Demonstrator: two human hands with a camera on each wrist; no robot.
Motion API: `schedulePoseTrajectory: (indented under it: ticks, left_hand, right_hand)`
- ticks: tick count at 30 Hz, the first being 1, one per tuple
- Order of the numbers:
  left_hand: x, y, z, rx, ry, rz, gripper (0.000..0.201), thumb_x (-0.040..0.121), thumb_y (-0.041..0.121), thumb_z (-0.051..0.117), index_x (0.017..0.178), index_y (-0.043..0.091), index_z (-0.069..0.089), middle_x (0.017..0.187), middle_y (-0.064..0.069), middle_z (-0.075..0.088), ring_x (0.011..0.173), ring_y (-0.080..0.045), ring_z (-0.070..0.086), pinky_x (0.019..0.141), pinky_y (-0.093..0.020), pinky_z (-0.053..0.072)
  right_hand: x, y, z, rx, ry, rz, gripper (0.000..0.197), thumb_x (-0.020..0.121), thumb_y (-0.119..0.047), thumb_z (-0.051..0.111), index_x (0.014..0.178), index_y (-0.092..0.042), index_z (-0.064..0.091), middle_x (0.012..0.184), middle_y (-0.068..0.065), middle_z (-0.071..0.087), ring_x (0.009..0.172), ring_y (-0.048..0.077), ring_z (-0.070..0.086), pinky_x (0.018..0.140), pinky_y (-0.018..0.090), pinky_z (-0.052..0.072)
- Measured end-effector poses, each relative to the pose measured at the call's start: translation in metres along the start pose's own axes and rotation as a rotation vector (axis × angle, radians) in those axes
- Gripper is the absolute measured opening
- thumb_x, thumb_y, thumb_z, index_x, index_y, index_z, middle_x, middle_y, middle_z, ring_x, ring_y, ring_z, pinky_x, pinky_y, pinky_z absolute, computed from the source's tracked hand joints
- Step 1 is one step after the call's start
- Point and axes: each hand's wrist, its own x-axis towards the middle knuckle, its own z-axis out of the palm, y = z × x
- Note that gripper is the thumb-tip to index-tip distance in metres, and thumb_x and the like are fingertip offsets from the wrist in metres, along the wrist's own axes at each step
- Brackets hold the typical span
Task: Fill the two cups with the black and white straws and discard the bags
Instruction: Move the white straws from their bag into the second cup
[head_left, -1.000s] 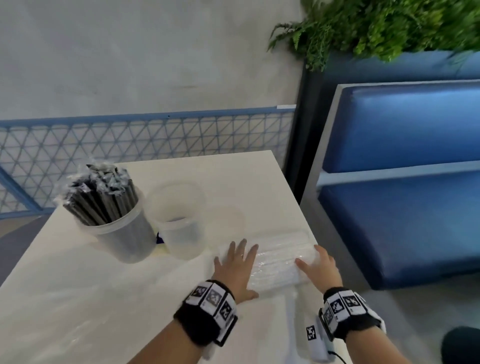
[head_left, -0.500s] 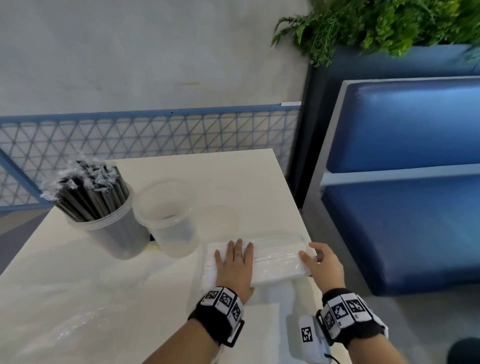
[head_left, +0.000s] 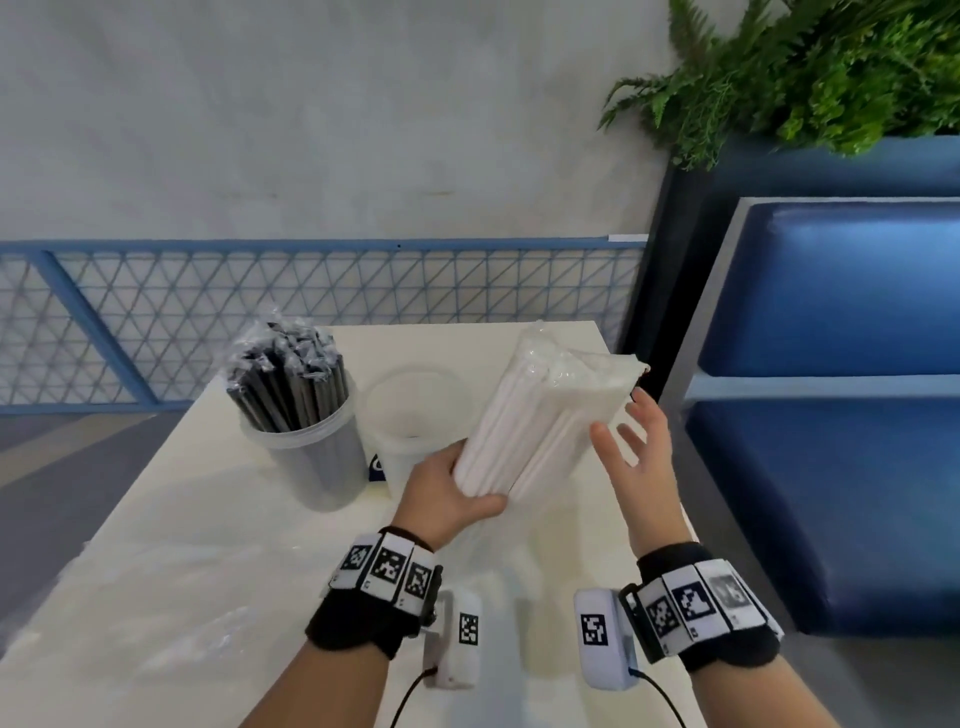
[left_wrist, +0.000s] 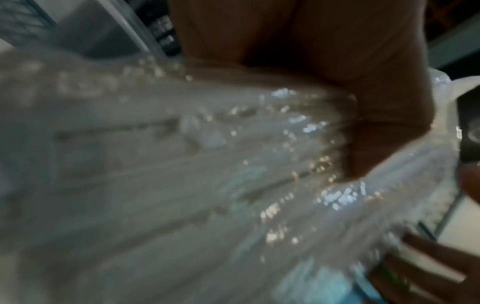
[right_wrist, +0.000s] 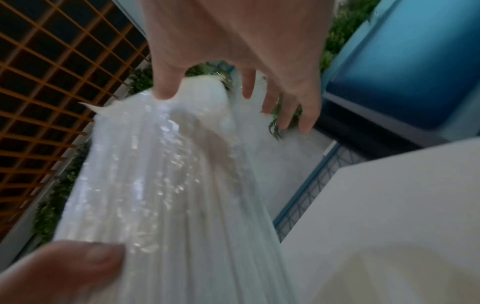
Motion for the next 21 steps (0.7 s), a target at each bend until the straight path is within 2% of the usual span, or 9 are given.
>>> schedulePoseTrajectory:
  ticks: [3,6,8,11,13,15,17,19,21]
  left_hand:
    - [-0.014,-0.008,-0.046,-0.060,-0.028,0.002,0.050,0.055,0.020,0.081,0.096,0.026,0.054,0.086,0.018,0.060,0.080,0.007,0.055,0.063,-0.001,0.043]
    - [-0.031,-0.024,-0.097,-0.048,0.004,-0.031,0.056,0.049,0.030,0.077,0.100,0.027,0.054,0.089,0.019,0.061,0.082,0.009,0.055,0.065,0.000,0.043]
    - [-0.042,-0.039,-0.129,-0.051,0.032,-0.067,0.058,0.044,0.035,0.076,0.098,0.030,0.056,0.090,0.019,0.062,0.081,0.010,0.057,0.065,-0.002,0.043]
    - [-0.057,-0.064,-0.166,-0.098,0.088,-0.136,0.058,0.038,0.039,0.077,0.093,0.030,0.059,0.090,0.013,0.067,0.082,0.003,0.063,0.070,-0.013,0.049]
    - [-0.063,-0.078,-0.181,-0.155,0.128,-0.168,0.058,0.046,0.029,0.087,0.099,0.023,0.063,0.096,0.007,0.070,0.088,-0.003,0.067,0.076,-0.020,0.052]
    - [-0.066,-0.090,-0.191,-0.234,0.153,-0.181,0.051,0.058,0.013,0.087,0.104,0.019,0.065,0.101,0.003,0.071,0.093,-0.006,0.068,0.080,-0.023,0.053]
    - [-0.067,-0.104,-0.200,-0.285,0.168,-0.185,0.049,0.059,0.009,0.085,0.103,0.020,0.066,0.101,0.002,0.072,0.096,-0.008,0.068,0.083,-0.027,0.054]
    - [-0.068,-0.118,-0.207,-0.306,0.165,-0.188,0.054,0.053,0.018,0.088,0.102,0.021,0.066,0.101,0.002,0.073,0.096,-0.009,0.068,0.082,-0.028,0.055]
    - [-0.068,-0.132,-0.209,-0.298,0.127,-0.193,0.063,0.047,0.032,0.086,0.105,0.021,0.065,0.102,0.002,0.072,0.096,-0.009,0.068,0.082,-0.026,0.055]
  right_hand:
    - [-0.012,-0.003,0.041,0.137,-0.251,0.085,0.086,0.061,-0.064,0.070,0.132,-0.025,0.041,0.129,-0.003,0.055,0.114,0.014,0.057,0.094,0.039,0.048]
    - [-0.027,-0.011,0.092,0.199,-0.338,0.087,0.074,0.062,-0.051,0.073,0.125,-0.021,0.048,0.119,-0.001,0.063,0.110,0.013,0.061,0.094,0.045,0.050]
    - [-0.038,-0.015,0.126,0.220,-0.372,0.082,0.069,0.064,-0.045,0.077,0.122,-0.021,0.049,0.118,-0.001,0.063,0.109,0.011,0.061,0.094,0.039,0.051]
    - [-0.054,-0.020,0.173,0.171,-0.431,0.050,0.050,0.071,-0.030,0.077,0.113,-0.027,0.050,0.112,-0.009,0.063,0.102,-0.001,0.060,0.085,0.019,0.052]
    - [-0.061,-0.022,0.201,0.125,-0.454,0.015,0.045,0.073,-0.021,0.076,0.110,-0.024,0.051,0.107,-0.011,0.063,0.096,-0.004,0.061,0.078,0.015,0.051]
    - [-0.068,-0.022,0.224,0.076,-0.465,-0.017,0.048,0.074,-0.020,0.076,0.114,-0.018,0.050,0.107,-0.010,0.063,0.096,-0.003,0.061,0.077,0.013,0.051]
    - [-0.073,-0.019,0.241,0.037,-0.471,-0.041,0.051,0.074,-0.020,0.076,0.117,-0.019,0.048,0.106,-0.014,0.061,0.093,-0.013,0.058,0.075,0.005,0.047]
    - [-0.078,-0.014,0.253,0.010,-0.468,-0.046,0.052,0.074,-0.018,0.076,0.117,-0.024,0.045,0.104,-0.020,0.057,0.088,-0.022,0.054,0.071,0.001,0.045]
    - [-0.081,-0.010,0.259,-0.024,-0.455,-0.048,0.057,0.073,-0.017,0.077,0.116,-0.027,0.043,0.104,-0.022,0.055,0.089,-0.023,0.052,0.071,0.000,0.044]
